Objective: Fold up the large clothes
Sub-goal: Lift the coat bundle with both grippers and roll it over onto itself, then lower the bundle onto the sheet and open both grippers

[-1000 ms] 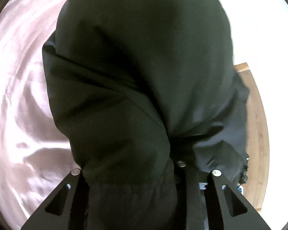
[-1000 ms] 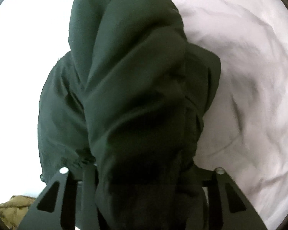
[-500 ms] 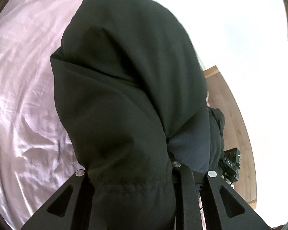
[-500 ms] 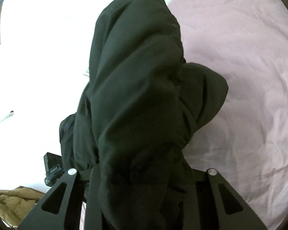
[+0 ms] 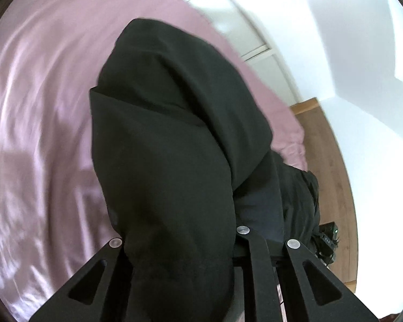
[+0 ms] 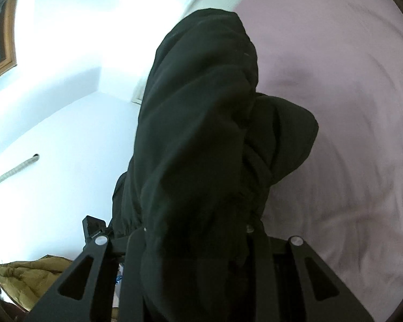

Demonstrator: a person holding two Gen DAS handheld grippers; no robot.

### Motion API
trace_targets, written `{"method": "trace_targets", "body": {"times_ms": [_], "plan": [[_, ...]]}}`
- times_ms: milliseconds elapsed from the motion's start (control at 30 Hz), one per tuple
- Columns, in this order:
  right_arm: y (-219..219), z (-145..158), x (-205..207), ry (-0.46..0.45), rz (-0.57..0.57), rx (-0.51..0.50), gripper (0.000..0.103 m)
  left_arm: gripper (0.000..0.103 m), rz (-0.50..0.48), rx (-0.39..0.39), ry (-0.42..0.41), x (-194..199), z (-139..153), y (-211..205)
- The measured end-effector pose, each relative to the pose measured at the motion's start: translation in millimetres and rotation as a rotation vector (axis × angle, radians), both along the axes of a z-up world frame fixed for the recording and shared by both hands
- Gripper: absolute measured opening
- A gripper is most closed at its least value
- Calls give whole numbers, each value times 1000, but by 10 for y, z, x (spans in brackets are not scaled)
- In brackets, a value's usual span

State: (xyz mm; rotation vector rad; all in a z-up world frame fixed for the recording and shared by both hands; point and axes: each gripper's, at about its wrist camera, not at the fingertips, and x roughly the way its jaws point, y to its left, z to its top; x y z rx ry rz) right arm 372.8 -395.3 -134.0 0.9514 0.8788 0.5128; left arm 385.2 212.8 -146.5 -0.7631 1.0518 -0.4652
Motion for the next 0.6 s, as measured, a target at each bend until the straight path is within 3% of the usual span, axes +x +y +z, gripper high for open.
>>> {"method": "trace_targets", "body": {"times_ms": [133,233,267,333,467,567,600], "plan": [[-245,-561,-312,109,-89,30,25,17,56,-58,65,-157,-489,315],[-309,-833,-424,163,-141,15,29,35,55,-92,86,-255,-729,478],[-319,-902,-440,169,-138,19,34,49,60,-89,90,-288,-748,508],[-311,-968,-452,174,-141,-23,45,60,89,-103,88,-248,-862,656],[-418,-992,-439,187,-175,-21,54,62,159,-147,65,-384,-921,848],[-262,-954,-700,182,-186,-65,58,63,152,-117,76,-412,-896,930],[-483,-946,-688,181,-189,-76,59,63,146,-101,75,-422,-862,937]]}}
